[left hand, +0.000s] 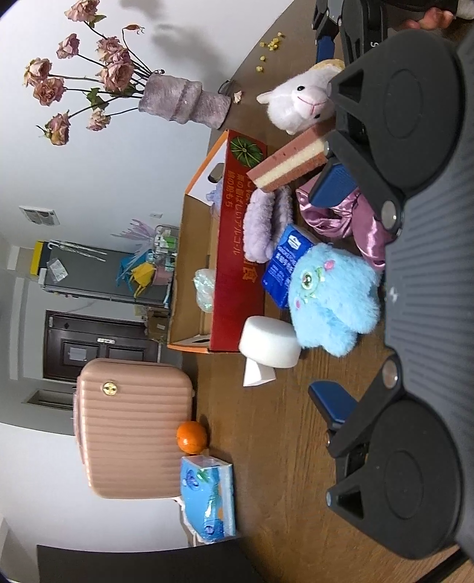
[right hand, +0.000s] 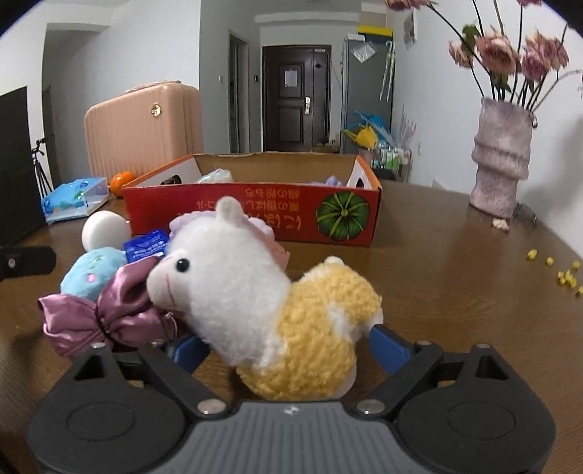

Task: Organize soft objects
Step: 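Withdraw both tools from the box back toward the remaining items, then grasp the white alpaca plush with the right gripper while the left gripper grasps the pink satin pouch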

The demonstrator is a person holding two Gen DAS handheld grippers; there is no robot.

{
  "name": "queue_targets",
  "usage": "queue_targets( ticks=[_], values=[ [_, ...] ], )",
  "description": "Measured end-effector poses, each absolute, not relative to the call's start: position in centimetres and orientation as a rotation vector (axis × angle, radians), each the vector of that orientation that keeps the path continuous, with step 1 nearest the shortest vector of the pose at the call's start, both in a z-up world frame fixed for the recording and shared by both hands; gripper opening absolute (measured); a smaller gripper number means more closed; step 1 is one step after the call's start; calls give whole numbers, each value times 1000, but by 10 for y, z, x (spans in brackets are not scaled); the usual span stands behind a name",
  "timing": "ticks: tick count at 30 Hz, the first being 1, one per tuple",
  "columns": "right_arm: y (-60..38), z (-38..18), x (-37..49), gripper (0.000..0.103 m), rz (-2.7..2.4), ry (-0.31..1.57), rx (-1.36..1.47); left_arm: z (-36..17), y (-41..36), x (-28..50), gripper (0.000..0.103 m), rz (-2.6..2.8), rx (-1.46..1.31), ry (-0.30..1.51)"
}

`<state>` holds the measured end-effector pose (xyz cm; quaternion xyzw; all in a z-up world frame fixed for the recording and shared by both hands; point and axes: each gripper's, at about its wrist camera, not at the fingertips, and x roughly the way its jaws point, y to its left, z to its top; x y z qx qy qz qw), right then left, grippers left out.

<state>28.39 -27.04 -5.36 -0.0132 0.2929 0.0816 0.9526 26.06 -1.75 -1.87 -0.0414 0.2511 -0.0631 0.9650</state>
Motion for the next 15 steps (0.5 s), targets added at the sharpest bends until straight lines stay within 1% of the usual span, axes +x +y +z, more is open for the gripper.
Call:
queue_targets(
  ticks=[1,2,3,5,8,15],
  values=[
    [-271,-54,284,81,170,597,-24,-20,-17,262,103,-129,-86,517],
    [-270,-55,284,75,177,598,-24,-20,-17,263,103,-129,-88,523],
    [-270,-55,283,73,177,596,-27,-21,-16,264,103,-129,-91,527],
    [-269,-55,282,66,173,590,-30,-22,-16,264,103,-128,-92,531],
    [-270,-54,279,63,170,580,-18,-22,-18,264,103,-129,-88,536],
    [-273,-49,266,62,153,524,12,-23,-19,264,103,-129,-83,535]
  ],
)
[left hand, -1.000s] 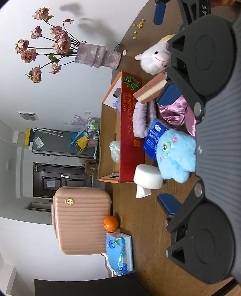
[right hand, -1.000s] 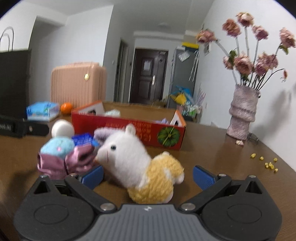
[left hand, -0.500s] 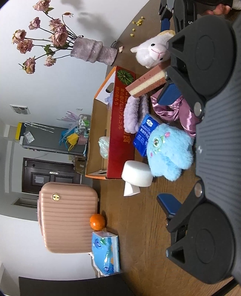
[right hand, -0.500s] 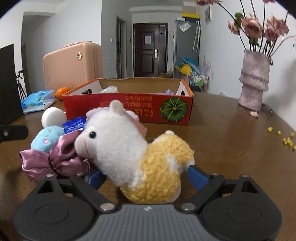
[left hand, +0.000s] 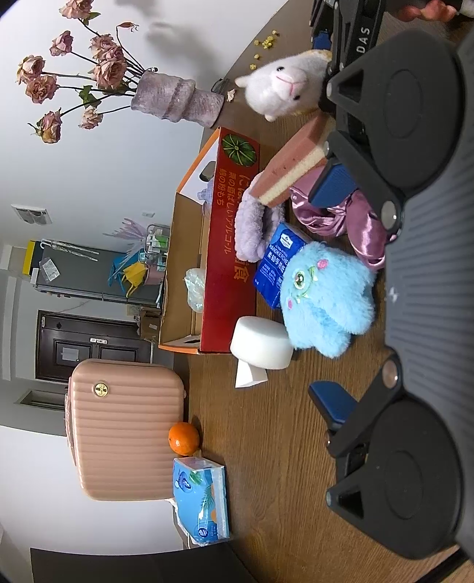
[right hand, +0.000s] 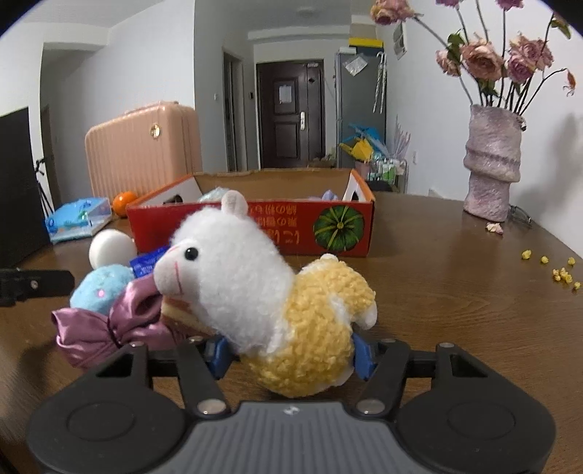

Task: Organize soft objects
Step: 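Grasp the white alpaca plush with the right gripper while the left gripper grasps the pink satin pouch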

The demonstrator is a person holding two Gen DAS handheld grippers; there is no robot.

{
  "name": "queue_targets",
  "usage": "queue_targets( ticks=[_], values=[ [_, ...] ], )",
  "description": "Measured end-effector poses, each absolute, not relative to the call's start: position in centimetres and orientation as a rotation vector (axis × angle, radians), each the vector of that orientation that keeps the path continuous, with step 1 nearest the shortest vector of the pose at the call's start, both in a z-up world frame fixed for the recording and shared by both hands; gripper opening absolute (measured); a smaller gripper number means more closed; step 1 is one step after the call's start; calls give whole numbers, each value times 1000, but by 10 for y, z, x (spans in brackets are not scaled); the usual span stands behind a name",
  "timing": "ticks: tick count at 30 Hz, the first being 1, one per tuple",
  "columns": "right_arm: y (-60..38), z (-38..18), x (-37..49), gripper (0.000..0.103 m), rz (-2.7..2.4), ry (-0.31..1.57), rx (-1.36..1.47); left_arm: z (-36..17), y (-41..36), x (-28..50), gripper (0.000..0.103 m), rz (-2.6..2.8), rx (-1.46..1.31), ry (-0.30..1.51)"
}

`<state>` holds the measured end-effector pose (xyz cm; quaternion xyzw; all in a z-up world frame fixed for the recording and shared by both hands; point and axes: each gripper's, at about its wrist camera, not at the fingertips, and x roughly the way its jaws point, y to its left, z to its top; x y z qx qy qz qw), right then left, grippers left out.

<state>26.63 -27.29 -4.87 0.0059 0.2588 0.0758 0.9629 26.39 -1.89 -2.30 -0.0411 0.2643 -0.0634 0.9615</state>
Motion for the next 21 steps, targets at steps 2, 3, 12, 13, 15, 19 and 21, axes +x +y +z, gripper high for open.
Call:
queue_targets(
  ticks=[2,3,12,13,15,19,21],
  values=[
    [-274,-46,263,62,151,503,22,-23,-19,264,103,-129,-80,534],
    [-275,-45,260,62,150,492,30,-24,-20,264,103,-128,-76,533],
    [-285,-39,252,62,134,435,80,-25,-37,256,103,-144,-24,508],
    [-286,-38,251,62,136,430,82,-25,-40,255,103,-146,-16,505],
    [-286,-37,249,62,141,422,87,-25,-46,253,103,-153,-4,498],
    [-286,-36,246,62,147,413,93,-26,-58,250,103,-173,17,491],
    [-286,-35,244,62,148,407,95,-27,-65,250,103,-179,35,491]
  ],
)
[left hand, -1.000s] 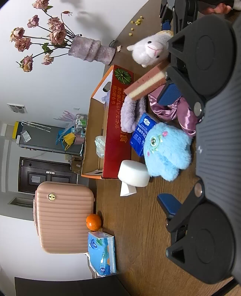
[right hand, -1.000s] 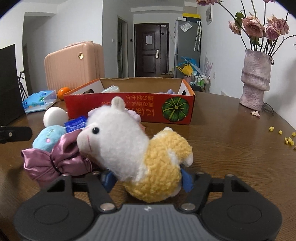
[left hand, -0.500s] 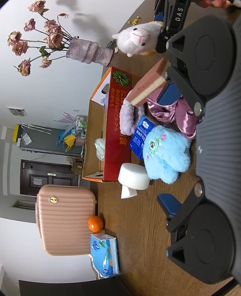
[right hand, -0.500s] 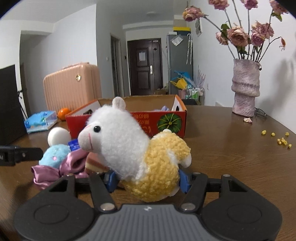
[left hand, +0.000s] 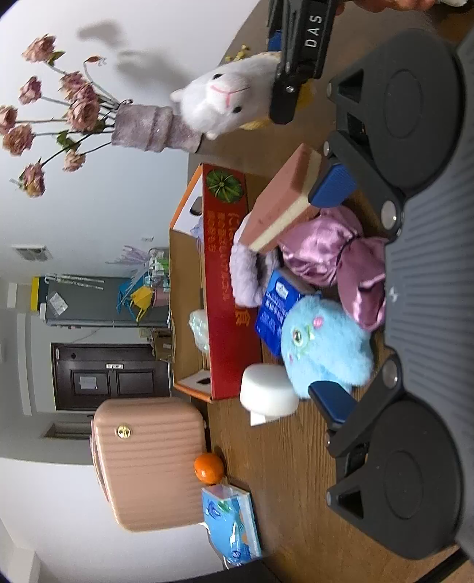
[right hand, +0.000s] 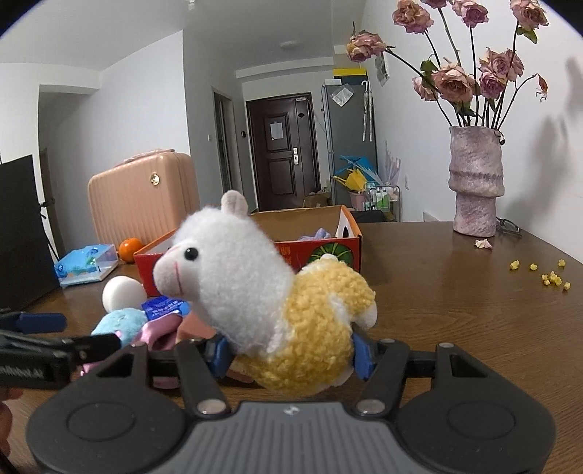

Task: Organize soft objects
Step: 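Grasp the white alpaca plush with the right gripper while the left gripper grasps the pink satin pouch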

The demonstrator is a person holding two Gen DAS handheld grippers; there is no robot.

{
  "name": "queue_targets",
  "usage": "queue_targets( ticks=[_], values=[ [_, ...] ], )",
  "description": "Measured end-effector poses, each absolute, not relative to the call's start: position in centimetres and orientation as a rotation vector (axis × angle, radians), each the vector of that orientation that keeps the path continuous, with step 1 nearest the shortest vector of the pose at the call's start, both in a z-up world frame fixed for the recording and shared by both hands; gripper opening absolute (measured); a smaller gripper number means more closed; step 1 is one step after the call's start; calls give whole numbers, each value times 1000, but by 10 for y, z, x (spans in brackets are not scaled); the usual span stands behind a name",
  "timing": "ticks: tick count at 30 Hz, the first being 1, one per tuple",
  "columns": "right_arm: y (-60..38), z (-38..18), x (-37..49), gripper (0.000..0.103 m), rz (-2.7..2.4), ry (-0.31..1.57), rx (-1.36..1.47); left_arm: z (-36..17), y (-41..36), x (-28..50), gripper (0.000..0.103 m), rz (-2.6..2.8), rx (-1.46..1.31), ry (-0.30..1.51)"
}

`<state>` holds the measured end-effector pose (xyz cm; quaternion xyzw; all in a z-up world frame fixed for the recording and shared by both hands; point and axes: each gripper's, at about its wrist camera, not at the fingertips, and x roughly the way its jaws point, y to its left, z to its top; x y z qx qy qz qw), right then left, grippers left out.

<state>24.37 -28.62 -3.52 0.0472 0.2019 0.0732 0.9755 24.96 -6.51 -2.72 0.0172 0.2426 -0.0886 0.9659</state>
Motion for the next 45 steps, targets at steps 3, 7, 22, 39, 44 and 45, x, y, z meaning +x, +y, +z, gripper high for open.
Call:
queue_targets(
  ticks=[3,7,22,39,44,45],
  values=[
    [-288,-34,243,62,149,400,100,-30,-73,250,99,-194,52,496],
    [-289,-34,242,62,149,395,109,-33,-81,253,85,-219,74,513],
    [-291,-34,241,62,144,396,134,-44,-98,269,53,-280,115,583],
    [-292,-34,242,62,139,399,139,-58,-96,291,43,-293,83,704],
    [-291,-34,240,62,137,390,133,-58,-97,291,37,-290,85,696],
    [-290,-34,240,62,136,390,132,-58,-97,291,35,-286,88,694]
  ],
)
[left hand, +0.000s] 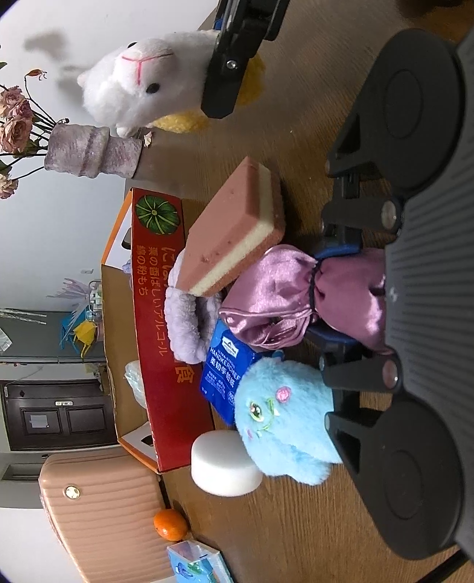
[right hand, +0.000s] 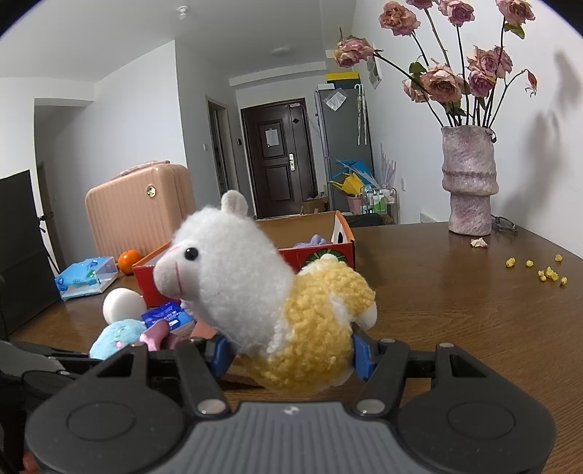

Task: Organize soft objects

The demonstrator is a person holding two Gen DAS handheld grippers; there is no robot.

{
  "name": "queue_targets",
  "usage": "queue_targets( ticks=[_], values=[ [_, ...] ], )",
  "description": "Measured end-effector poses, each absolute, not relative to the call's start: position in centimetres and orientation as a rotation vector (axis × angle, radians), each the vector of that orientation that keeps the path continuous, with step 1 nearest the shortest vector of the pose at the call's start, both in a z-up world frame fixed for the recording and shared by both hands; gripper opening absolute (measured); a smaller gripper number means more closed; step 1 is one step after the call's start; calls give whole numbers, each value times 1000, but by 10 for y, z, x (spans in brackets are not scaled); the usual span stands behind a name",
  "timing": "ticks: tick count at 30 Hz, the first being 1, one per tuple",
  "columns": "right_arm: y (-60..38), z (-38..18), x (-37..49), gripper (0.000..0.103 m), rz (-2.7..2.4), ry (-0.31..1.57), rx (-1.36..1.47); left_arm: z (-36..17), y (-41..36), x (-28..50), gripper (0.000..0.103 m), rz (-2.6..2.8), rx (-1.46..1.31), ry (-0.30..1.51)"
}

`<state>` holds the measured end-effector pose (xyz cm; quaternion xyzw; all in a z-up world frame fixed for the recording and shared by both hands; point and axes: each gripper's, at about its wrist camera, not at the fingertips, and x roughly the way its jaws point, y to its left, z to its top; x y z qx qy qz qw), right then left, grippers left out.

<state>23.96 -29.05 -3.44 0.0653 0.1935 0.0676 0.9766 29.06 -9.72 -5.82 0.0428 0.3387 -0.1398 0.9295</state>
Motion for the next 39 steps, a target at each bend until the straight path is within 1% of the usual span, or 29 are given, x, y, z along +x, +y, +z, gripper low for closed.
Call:
queue_targets(
  ticks=[8,27,39],
  values=[
    [-290,-33,236,62,134,371,122,-54,-96,286,33,-275,89,665],
    [-290,-32,231,62,137,335,127,-30,-80,264,33,-231,40,524],
    [-285,-23,229,62,127,316,102,-13,-70,258,33,-225,10,478]
  ],
)
